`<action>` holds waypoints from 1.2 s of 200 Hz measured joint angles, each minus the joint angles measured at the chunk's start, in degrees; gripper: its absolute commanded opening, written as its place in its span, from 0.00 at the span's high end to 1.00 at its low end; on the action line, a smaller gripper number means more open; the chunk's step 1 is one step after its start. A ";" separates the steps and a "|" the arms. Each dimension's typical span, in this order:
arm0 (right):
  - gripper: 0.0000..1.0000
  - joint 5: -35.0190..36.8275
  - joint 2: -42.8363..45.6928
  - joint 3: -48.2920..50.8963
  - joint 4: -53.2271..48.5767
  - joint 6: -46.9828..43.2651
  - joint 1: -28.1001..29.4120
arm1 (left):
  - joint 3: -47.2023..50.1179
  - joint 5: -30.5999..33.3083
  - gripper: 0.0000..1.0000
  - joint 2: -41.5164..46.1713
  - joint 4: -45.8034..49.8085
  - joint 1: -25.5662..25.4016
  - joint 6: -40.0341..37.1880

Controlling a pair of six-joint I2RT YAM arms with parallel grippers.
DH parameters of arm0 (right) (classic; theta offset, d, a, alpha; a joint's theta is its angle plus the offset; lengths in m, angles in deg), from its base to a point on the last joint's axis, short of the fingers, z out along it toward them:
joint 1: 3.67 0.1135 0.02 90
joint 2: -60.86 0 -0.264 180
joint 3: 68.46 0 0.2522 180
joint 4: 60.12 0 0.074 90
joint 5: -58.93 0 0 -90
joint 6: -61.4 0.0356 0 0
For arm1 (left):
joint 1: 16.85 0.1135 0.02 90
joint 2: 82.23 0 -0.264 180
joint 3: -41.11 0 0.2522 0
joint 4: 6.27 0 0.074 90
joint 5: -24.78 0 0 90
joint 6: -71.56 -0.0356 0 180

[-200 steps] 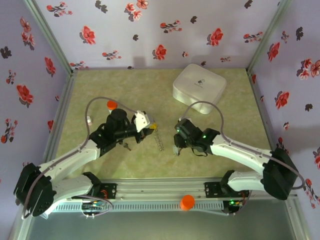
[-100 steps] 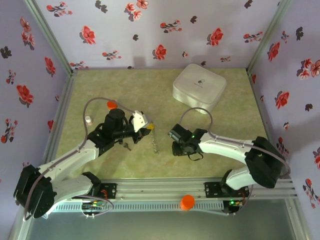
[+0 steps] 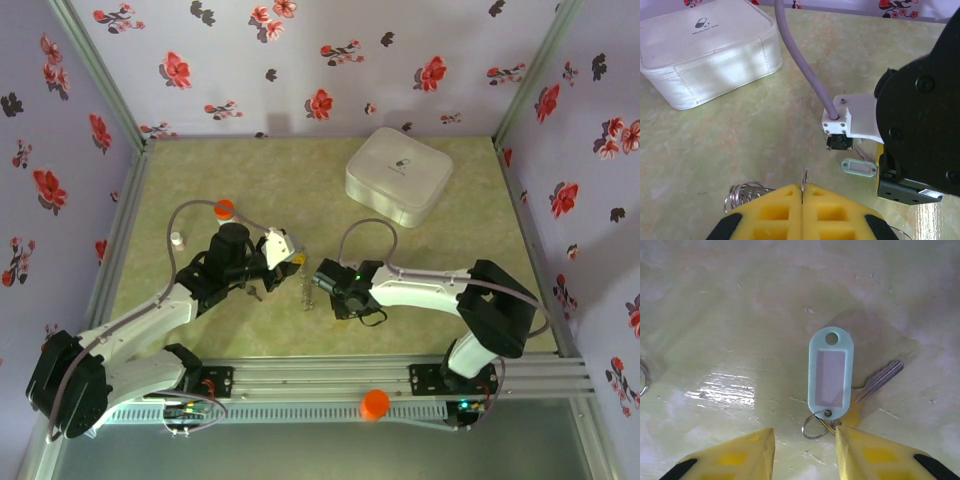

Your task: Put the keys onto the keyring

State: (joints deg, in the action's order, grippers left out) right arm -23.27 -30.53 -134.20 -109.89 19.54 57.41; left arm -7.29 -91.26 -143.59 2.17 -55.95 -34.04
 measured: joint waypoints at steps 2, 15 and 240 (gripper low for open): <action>0.66 0.02 -0.15 -0.09 -0.07 0.02 0.02 | 0.02 0.00 1.00 0.00 0.00 0.00 0.00; 0.66 0.26 -0.92 -0.55 -0.13 0.13 0.17 | 0.11 0.00 1.00 0.00 -0.07 0.00 -0.04; 0.90 4.35 -3.04 -1.97 -4.72 0.13 0.44 | 0.31 -0.02 1.00 0.00 -0.15 0.00 -1.31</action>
State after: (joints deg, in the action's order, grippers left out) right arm -18.92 -33.57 -136.17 -114.61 19.67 57.84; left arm -6.98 -91.29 -143.59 2.02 -55.95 -35.35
